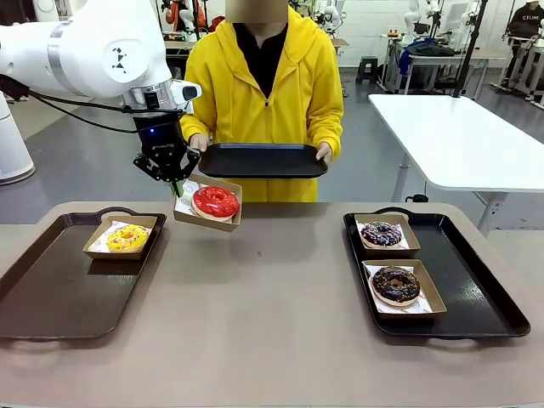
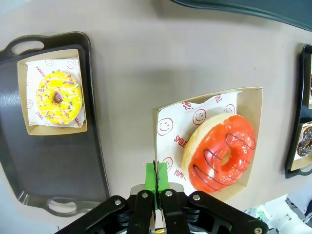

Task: Individually package the donuts and arrange them on the tray.
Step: Place the picked Paper togo box on the Handle tray.

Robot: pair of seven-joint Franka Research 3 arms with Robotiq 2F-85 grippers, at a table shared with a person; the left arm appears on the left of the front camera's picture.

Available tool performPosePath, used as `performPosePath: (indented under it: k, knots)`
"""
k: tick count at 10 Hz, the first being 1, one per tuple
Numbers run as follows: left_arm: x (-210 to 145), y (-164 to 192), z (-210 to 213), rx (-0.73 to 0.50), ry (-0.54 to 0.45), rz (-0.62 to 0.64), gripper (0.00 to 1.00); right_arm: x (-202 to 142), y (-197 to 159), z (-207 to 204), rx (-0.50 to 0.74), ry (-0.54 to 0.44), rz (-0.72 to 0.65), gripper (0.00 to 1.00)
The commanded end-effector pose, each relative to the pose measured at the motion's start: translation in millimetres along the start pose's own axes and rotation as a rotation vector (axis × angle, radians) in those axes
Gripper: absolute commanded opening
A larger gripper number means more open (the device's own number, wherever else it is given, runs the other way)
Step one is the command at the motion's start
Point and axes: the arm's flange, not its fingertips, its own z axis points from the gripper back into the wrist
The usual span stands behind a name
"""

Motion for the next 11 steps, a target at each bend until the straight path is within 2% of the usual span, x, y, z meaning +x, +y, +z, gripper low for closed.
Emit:
performPosePath:
  k: [1, 6, 11]
  knots:
    - [-25.9, 34.4, 12.5, -0.040, -0.001, -0.007, 0.01, 0.4, 0.5, 2.9, 0.007, 0.004, 0.007, 1.00]
    - [-93.2, 134.0, 26.5, 0.027, 0.002, -0.009, 0.01, 0.4, 0.5, 2.9, 0.007, 0.004, 0.007, 1.00]
    - [-108.0, 216.1, -4.5, 0.167, 0.055, 0.005, 0.01, 0.4, 0.5, 2.9, 0.007, 0.004, 0.007, 1.00]
